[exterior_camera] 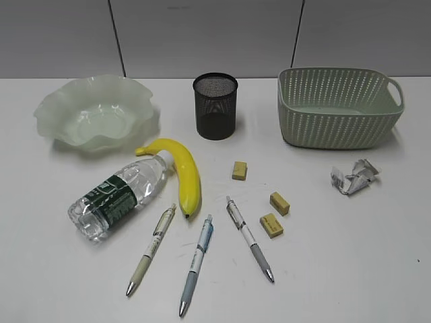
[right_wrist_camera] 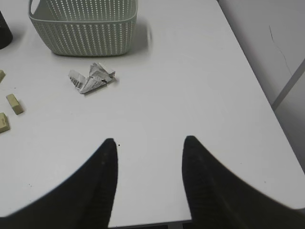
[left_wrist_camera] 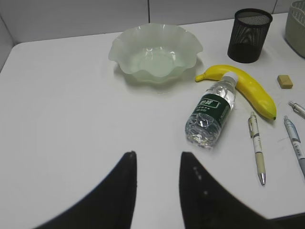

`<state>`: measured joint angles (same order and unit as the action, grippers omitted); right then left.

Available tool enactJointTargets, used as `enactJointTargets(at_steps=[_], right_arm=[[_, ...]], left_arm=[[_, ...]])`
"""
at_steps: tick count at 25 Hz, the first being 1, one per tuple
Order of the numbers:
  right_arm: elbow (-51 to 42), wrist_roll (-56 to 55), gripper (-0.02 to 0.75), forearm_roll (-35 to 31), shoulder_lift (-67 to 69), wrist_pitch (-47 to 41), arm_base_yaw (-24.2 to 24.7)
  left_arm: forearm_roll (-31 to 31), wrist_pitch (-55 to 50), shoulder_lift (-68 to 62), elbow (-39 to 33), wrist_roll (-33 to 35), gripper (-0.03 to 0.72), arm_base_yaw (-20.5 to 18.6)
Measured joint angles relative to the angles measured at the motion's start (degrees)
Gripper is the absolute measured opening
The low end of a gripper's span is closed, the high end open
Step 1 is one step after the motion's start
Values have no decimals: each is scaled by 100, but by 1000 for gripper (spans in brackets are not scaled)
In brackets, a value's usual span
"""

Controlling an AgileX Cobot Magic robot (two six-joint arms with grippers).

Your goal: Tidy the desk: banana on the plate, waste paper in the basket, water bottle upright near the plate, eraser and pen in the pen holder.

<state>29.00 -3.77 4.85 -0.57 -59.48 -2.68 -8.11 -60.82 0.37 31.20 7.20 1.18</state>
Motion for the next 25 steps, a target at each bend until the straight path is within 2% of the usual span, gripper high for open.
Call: enactJointTargets(at_steps=[25], right_arm=[[0,0,364,0,0,0,0]], left_arm=[[-143,47,0,7,0,229,0]])
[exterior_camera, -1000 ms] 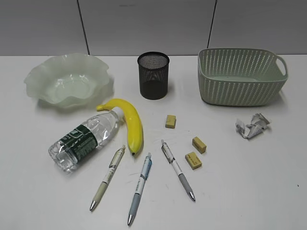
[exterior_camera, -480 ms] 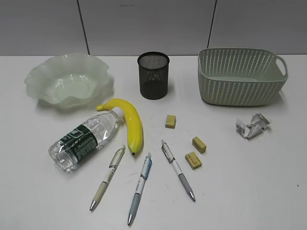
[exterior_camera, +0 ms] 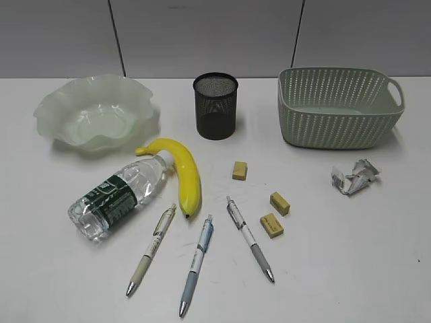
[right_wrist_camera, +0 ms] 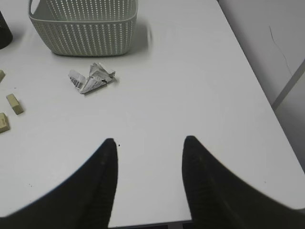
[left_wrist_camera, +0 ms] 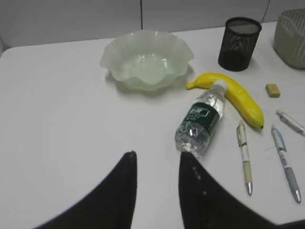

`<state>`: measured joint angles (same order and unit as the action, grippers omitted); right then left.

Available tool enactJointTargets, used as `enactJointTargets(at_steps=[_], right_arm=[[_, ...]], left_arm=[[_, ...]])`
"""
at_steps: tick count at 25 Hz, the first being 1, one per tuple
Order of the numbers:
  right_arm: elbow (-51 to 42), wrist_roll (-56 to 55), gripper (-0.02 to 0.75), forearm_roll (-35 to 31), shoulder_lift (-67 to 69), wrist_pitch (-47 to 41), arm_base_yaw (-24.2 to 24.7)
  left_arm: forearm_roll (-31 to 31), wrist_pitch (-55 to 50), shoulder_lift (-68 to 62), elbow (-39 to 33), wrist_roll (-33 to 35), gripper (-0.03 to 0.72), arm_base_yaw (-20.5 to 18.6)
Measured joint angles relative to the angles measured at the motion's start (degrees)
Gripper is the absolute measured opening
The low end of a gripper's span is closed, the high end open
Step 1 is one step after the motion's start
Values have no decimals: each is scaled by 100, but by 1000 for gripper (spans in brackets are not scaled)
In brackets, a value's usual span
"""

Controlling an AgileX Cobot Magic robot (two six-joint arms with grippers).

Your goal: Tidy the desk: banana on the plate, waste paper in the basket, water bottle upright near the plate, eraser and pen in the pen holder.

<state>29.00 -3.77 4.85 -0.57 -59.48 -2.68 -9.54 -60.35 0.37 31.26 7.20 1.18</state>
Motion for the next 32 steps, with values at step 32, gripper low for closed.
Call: enactJointTargets(at_steps=[32], right_arm=[[25,660,364,-574,367,0,-111]], left_arm=[[-3178,1768,-7234,2235,776,309,1582]])
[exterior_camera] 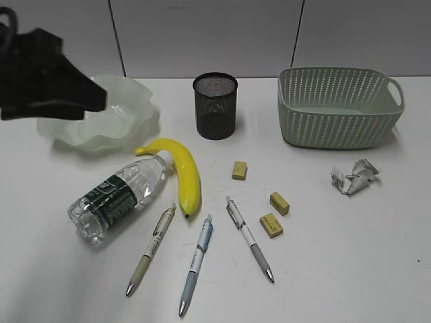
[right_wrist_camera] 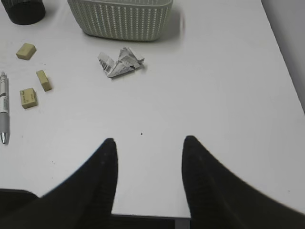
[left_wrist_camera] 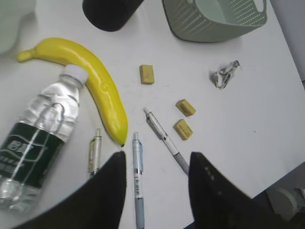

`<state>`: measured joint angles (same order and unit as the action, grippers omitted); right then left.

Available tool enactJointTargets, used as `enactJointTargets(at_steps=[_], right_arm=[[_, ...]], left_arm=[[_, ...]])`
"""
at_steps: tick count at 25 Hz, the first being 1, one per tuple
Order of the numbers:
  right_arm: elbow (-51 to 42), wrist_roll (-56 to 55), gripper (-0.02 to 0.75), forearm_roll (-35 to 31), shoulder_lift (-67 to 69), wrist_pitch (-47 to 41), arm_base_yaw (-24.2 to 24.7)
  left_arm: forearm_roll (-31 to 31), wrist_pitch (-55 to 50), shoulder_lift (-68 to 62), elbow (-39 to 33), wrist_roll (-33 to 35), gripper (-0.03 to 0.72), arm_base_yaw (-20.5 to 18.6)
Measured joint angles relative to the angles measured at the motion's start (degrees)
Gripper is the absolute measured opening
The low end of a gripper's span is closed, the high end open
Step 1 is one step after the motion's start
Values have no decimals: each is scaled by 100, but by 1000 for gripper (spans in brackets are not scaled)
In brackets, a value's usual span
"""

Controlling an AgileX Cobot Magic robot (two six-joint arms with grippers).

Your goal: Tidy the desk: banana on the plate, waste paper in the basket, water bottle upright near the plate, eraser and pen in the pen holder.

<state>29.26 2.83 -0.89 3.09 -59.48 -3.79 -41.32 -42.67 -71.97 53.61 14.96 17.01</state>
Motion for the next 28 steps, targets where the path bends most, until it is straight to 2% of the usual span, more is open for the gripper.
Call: enactJointTargets(at_steps=[5,9,13,17,22,25,28], right_arm=[[0,-16,364,9,-43,0,0],[0,-16,364,13,-43,0,0],[0,-16,364,13,-43,0,0],[0,-16,364,13,-43,0,0],[0,-16,364,15,-43,0,0],[0,-19,364,20,-43,0,0],[0,-19,364,20,-43,0,0]], left_arm=[[0,437,-937,161,-638,361,661],[51,443,-1850,725,-1067,365,938],[843,52,-2801,1542,-2115,375,1060],[1602,-588,-3604,2410,-2892,404,1266],[2644,-1502,-4457,3633,-3672,499,1536],[2924,-2059,-4849,4162,-3959,553,1562],[2928,-2204,-5137,4497,-4086,569,1562]])
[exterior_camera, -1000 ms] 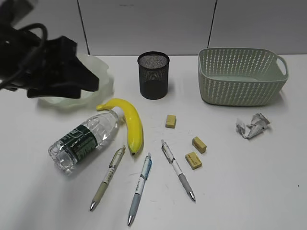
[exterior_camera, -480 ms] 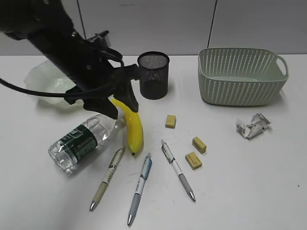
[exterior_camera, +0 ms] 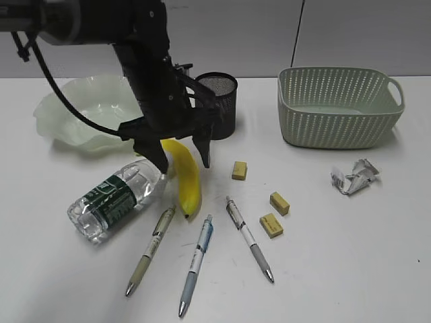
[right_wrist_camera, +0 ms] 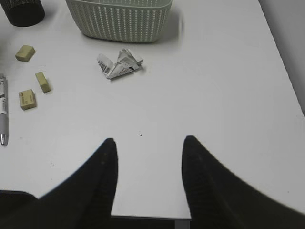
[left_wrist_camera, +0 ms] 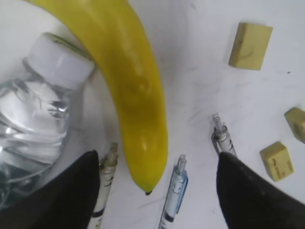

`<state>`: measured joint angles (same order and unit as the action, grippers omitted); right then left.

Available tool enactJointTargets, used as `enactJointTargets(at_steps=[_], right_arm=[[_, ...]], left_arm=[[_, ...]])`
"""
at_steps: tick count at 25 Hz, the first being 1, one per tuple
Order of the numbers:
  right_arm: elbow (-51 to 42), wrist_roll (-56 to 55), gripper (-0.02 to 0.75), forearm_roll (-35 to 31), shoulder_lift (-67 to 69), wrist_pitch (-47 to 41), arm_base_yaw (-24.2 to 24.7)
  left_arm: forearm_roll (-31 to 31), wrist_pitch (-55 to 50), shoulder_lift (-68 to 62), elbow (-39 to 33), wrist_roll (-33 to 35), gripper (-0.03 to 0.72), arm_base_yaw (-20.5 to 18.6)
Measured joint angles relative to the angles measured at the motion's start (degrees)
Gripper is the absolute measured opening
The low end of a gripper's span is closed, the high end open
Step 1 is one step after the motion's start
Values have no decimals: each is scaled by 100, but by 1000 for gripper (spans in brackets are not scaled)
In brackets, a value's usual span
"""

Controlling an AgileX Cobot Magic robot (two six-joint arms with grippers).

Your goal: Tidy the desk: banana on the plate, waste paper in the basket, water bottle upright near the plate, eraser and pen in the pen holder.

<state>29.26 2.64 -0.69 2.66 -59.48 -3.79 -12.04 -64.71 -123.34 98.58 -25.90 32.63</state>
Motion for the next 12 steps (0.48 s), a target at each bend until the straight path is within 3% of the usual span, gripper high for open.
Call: enactJointTargets(at_steps=[12], right_arm=[[0,0,364,69,-163,5,0]], left_arm=[[13,133,-722,187,-205,562,0]])
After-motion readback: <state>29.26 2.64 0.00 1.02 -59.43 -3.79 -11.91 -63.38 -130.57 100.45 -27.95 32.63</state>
